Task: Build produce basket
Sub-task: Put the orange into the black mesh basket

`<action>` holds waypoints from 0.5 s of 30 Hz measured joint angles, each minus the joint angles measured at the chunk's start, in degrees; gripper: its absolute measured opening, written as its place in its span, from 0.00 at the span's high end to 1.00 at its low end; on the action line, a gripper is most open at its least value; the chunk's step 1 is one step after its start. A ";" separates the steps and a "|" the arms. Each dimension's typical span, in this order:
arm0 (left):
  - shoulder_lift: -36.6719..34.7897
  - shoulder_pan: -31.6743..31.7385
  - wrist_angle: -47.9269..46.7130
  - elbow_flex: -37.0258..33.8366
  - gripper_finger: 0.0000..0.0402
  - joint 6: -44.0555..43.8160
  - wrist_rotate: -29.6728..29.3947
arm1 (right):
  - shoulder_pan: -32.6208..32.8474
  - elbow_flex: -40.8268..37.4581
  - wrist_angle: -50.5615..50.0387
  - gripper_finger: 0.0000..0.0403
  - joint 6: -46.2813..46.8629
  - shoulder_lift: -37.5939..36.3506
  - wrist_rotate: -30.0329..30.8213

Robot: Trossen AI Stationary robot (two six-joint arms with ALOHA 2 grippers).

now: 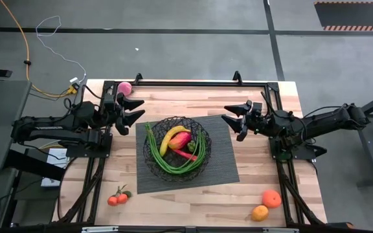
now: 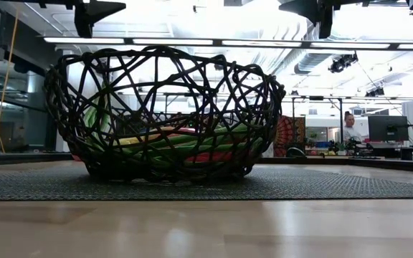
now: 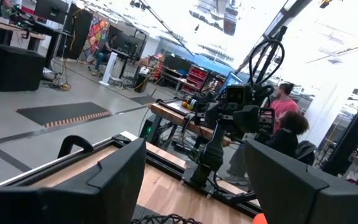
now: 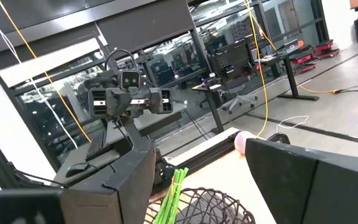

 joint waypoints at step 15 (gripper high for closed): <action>0.00 0.01 0.00 0.00 0.36 0.00 0.00 | -0.01 0.00 -2.26 0.43 1.49 0.00 -0.02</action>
